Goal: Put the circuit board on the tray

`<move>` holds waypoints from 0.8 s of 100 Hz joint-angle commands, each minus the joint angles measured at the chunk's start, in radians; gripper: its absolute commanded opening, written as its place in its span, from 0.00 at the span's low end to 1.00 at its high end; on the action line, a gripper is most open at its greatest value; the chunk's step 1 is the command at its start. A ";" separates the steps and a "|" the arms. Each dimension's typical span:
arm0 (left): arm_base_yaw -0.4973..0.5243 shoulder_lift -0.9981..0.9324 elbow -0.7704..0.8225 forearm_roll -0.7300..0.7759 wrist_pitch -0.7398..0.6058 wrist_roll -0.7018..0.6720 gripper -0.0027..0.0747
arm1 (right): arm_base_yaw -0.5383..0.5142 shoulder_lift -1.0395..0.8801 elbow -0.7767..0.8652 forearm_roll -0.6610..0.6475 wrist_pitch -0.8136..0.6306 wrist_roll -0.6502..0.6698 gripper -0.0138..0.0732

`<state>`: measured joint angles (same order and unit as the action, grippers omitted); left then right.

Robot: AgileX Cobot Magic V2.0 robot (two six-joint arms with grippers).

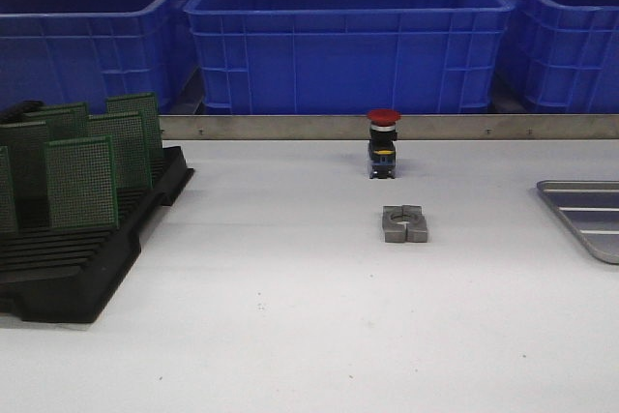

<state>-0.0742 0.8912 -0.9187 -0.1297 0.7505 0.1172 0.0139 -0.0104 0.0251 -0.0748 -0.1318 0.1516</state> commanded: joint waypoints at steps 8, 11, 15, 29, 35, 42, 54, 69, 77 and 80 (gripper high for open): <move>0.002 0.060 -0.126 -0.043 -0.002 0.091 0.77 | 0.001 -0.021 -0.012 0.000 -0.080 -0.001 0.08; 0.002 0.086 -0.153 -0.052 0.029 0.114 0.77 | 0.001 -0.021 -0.012 0.000 -0.080 -0.001 0.08; 0.002 0.115 -0.194 -0.073 0.078 0.160 0.77 | 0.001 -0.021 -0.012 0.000 -0.080 -0.001 0.08; -0.001 0.241 -0.326 -0.199 0.214 0.381 0.77 | 0.001 -0.021 -0.012 0.000 -0.080 -0.001 0.08; -0.005 0.300 -0.375 -0.256 0.275 0.526 0.77 | 0.001 -0.021 -0.012 0.000 -0.080 -0.001 0.08; -0.005 0.367 -0.438 -0.318 0.347 0.670 0.77 | 0.001 -0.021 -0.012 0.000 -0.080 -0.001 0.08; -0.005 0.480 -0.519 -0.363 0.450 0.812 0.77 | 0.001 -0.021 -0.012 0.000 -0.080 -0.001 0.08; -0.005 0.604 -0.589 -0.365 0.492 0.880 0.77 | 0.001 -0.021 -0.012 0.000 -0.080 -0.001 0.08; -0.005 0.660 -0.599 -0.365 0.492 0.984 0.77 | 0.001 -0.021 -0.012 0.000 -0.080 -0.001 0.08; -0.005 0.676 -0.601 -0.365 0.492 1.024 0.77 | 0.001 -0.021 -0.012 0.000 -0.080 -0.001 0.08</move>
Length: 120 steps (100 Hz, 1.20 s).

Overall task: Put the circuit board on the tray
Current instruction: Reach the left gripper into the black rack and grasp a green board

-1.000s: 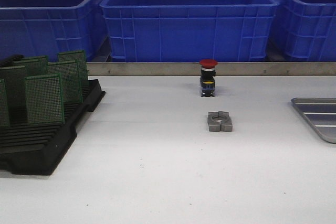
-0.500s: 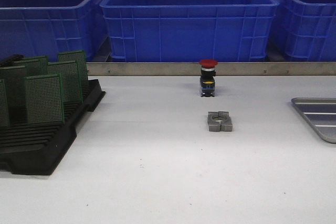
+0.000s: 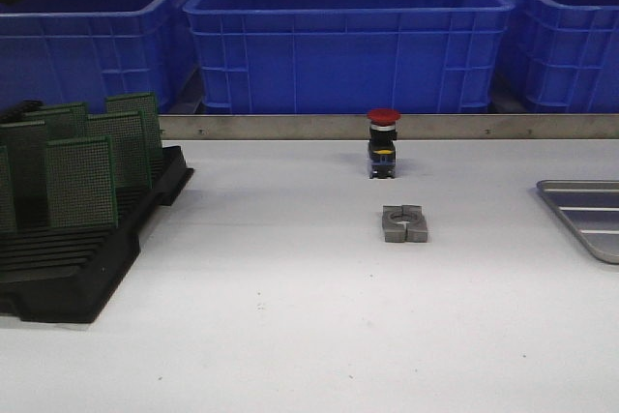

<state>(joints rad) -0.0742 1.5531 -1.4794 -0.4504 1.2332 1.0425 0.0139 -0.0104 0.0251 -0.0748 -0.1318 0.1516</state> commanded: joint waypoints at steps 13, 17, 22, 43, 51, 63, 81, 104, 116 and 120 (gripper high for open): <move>-0.005 0.076 -0.040 -0.044 0.008 0.239 0.77 | 0.001 -0.021 -0.012 0.000 -0.080 -0.001 0.08; -0.005 0.090 -0.040 -0.044 0.005 0.269 0.77 | 0.001 -0.021 -0.012 0.000 -0.080 -0.001 0.08; -0.005 0.107 -0.040 -0.044 0.002 0.295 0.77 | 0.001 -0.021 -0.012 0.000 -0.080 -0.001 0.08; -0.005 0.174 -0.040 -0.044 -0.042 0.366 0.77 | 0.001 -0.021 -0.012 0.000 -0.080 -0.001 0.08; -0.005 0.192 -0.040 -0.044 -0.066 0.366 0.77 | 0.001 -0.021 -0.012 0.000 -0.080 -0.001 0.08; -0.005 0.221 -0.040 -0.042 -0.086 0.367 0.77 | 0.001 -0.021 -0.012 0.000 -0.080 -0.001 0.08; -0.005 0.277 -0.040 -0.037 -0.085 0.367 0.77 | 0.001 -0.021 -0.012 0.000 -0.080 -0.001 0.08; -0.005 0.321 -0.040 -0.037 -0.062 0.367 0.77 | 0.001 -0.021 -0.012 0.000 -0.080 -0.001 0.08; -0.005 0.330 -0.040 -0.037 -0.060 0.367 0.77 | 0.001 -0.021 -0.012 0.000 -0.080 -0.001 0.08; -0.005 0.330 -0.040 -0.037 -0.060 0.367 0.77 | 0.001 -0.021 -0.012 0.000 -0.080 -0.001 0.08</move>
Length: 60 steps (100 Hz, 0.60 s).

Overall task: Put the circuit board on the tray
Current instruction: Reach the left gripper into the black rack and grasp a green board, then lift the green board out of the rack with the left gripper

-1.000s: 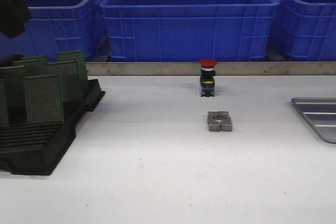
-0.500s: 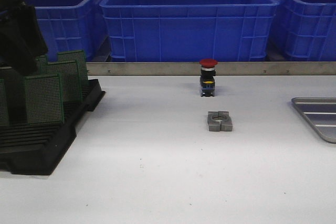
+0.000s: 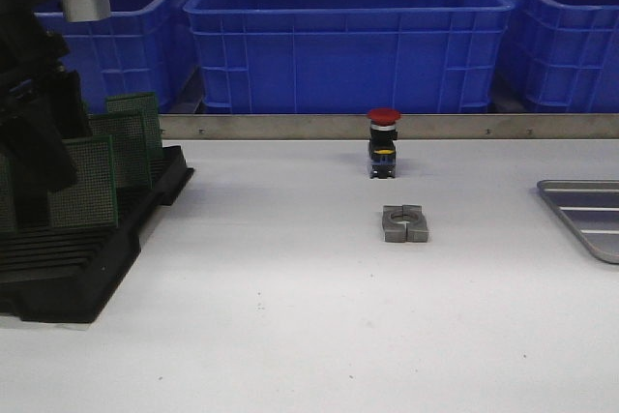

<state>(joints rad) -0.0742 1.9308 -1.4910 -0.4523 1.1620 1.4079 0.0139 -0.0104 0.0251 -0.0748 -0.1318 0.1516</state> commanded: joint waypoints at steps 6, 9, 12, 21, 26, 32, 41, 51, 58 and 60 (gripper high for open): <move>-0.005 -0.047 -0.029 -0.035 0.011 0.002 0.76 | 0.001 -0.021 -0.012 0.000 -0.080 -0.001 0.08; -0.005 -0.047 -0.029 -0.035 0.011 0.002 0.73 | 0.001 -0.021 -0.012 0.000 -0.080 -0.001 0.08; -0.005 -0.047 -0.029 -0.035 0.011 0.002 0.69 | 0.001 -0.021 -0.012 0.000 -0.080 -0.001 0.08; -0.005 -0.047 -0.029 -0.034 0.011 0.002 0.52 | 0.001 -0.021 -0.012 0.000 -0.080 -0.001 0.08; -0.005 -0.047 -0.029 -0.034 0.011 0.002 0.42 | 0.001 -0.021 -0.012 0.000 -0.080 -0.001 0.08; -0.005 -0.047 -0.029 -0.032 0.011 0.002 0.31 | 0.001 -0.021 -0.012 0.000 -0.080 -0.001 0.08; -0.005 -0.047 -0.029 -0.032 -0.007 0.002 0.14 | 0.001 -0.021 -0.012 0.000 -0.080 -0.001 0.08; -0.003 -0.047 -0.029 -0.032 -0.009 0.002 0.01 | 0.001 -0.021 -0.012 0.000 -0.080 -0.001 0.08; -0.003 -0.047 -0.033 -0.032 -0.011 0.002 0.01 | 0.001 -0.021 -0.012 0.000 -0.080 -0.001 0.08; -0.003 -0.047 -0.035 -0.032 -0.011 0.002 0.01 | 0.001 -0.021 -0.012 0.000 -0.080 -0.001 0.08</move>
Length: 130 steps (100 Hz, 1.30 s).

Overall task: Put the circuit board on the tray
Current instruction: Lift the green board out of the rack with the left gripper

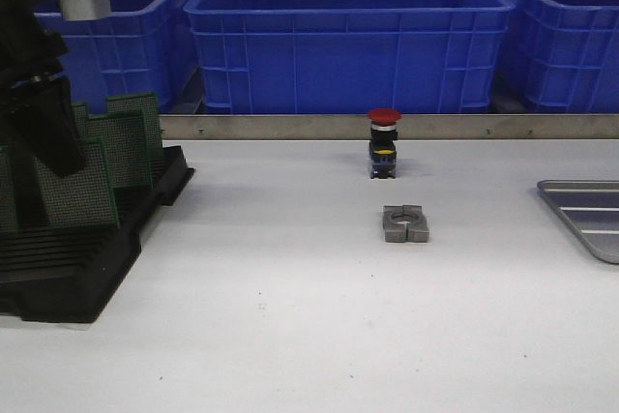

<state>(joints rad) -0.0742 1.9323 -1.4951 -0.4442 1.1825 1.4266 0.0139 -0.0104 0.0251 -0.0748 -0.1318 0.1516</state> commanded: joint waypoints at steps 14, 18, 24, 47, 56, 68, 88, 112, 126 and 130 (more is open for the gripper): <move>-0.003 -0.049 -0.083 -0.040 0.030 -0.019 0.01 | 0.001 -0.021 -0.012 0.000 -0.080 -0.001 0.08; -0.003 -0.049 -0.105 -0.042 0.060 -0.019 0.01 | 0.001 -0.021 -0.012 0.000 -0.080 -0.001 0.08; -0.003 -0.051 -0.141 -0.048 0.095 -0.026 0.01 | 0.001 -0.021 -0.012 0.000 -0.080 -0.001 0.08; -0.003 -0.107 -0.182 -0.068 0.095 -0.082 0.01 | 0.001 -0.021 -0.012 0.000 -0.080 -0.001 0.08; -0.003 -0.144 -0.182 -0.125 0.095 -0.103 0.01 | 0.001 -0.021 -0.012 0.000 -0.080 -0.001 0.08; -0.010 -0.197 -0.182 -0.228 0.095 -0.115 0.01 | 0.001 -0.021 -0.012 0.000 -0.080 -0.001 0.08; -0.098 -0.260 -0.182 -0.280 0.095 -0.182 0.01 | 0.001 -0.021 -0.012 0.000 -0.080 -0.001 0.08; -0.274 -0.259 -0.176 -0.296 0.094 -0.215 0.01 | 0.001 -0.021 -0.012 0.000 -0.080 -0.001 0.08; -0.371 -0.259 -0.176 -0.298 0.094 -0.215 0.01 | 0.001 -0.021 -0.012 0.000 -0.080 -0.001 0.08; -0.393 -0.259 -0.176 -0.298 0.094 -0.215 0.01 | 0.001 -0.021 -0.012 0.000 -0.080 -0.001 0.08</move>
<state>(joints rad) -0.4204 1.7194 -1.6447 -0.6801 1.2330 1.2244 0.0139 -0.0104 0.0251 -0.0748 -0.1318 0.1516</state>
